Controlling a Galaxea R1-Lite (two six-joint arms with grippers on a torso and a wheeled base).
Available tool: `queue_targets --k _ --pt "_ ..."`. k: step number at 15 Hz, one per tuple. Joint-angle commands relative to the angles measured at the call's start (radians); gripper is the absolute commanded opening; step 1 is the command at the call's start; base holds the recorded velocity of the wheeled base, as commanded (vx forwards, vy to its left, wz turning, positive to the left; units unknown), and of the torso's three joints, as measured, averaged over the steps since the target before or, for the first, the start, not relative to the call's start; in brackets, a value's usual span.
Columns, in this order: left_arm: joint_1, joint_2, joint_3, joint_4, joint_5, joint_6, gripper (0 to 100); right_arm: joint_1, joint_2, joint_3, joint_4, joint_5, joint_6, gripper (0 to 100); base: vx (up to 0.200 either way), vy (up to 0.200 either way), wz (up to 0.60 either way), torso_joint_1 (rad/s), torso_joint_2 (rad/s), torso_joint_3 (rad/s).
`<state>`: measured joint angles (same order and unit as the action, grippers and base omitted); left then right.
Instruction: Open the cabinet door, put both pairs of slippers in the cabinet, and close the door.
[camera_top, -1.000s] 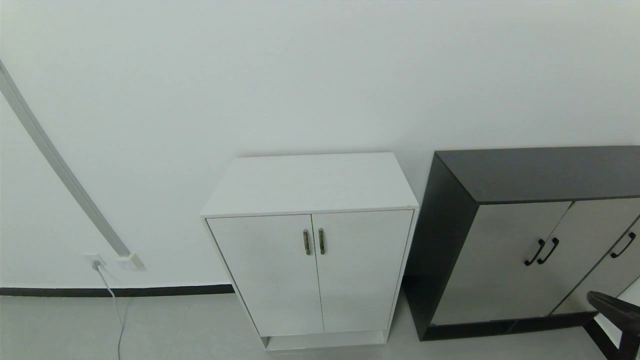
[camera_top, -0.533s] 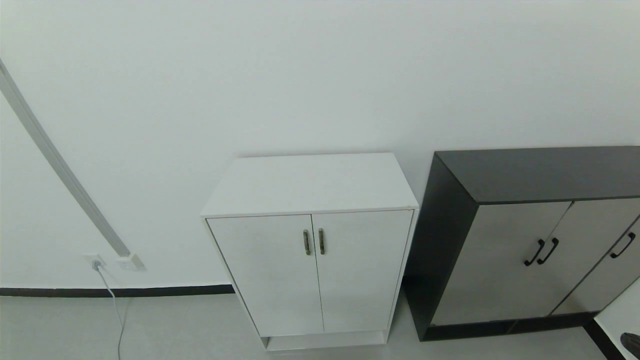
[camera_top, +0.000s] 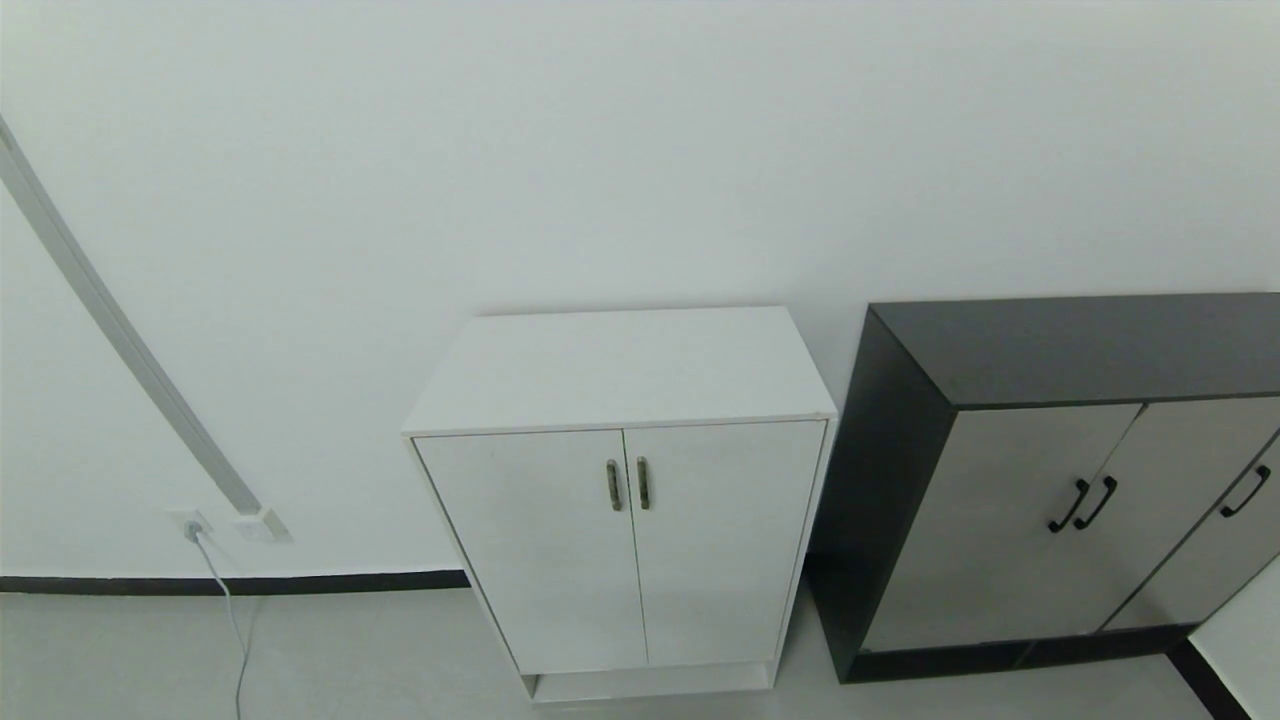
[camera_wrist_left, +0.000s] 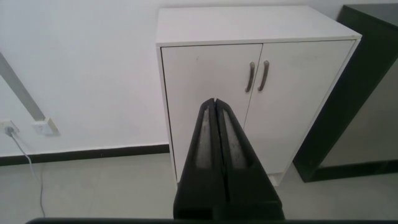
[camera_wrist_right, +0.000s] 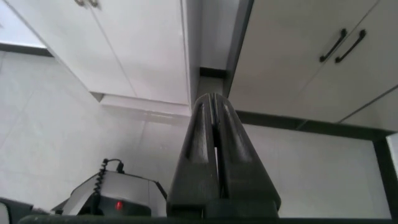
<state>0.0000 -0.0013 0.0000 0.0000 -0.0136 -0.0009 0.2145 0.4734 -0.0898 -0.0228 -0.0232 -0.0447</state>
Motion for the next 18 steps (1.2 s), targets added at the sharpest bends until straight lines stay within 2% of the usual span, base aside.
queue_targets --k 1,11,18 --pt "0.0 0.001 0.0 0.0 0.0 -0.001 0 0.0 -0.019 0.019 0.001 0.002 0.002 0 0.0 0.0 0.0 0.0 0.0 0.0" --pt "0.0 0.001 0.0 0.0 0.0 0.001 0 0.0 -0.078 0.078 0.0 0.014 0.012 0 0.0 0.0 0.0 0.0 0.0 0.0" --pt "0.0 0.001 0.0 0.0 -0.002 0.001 0 -0.017 -0.216 0.09 0.026 0.009 0.045 0 0.0 0.0 0.0 0.0 0.0 0.0"
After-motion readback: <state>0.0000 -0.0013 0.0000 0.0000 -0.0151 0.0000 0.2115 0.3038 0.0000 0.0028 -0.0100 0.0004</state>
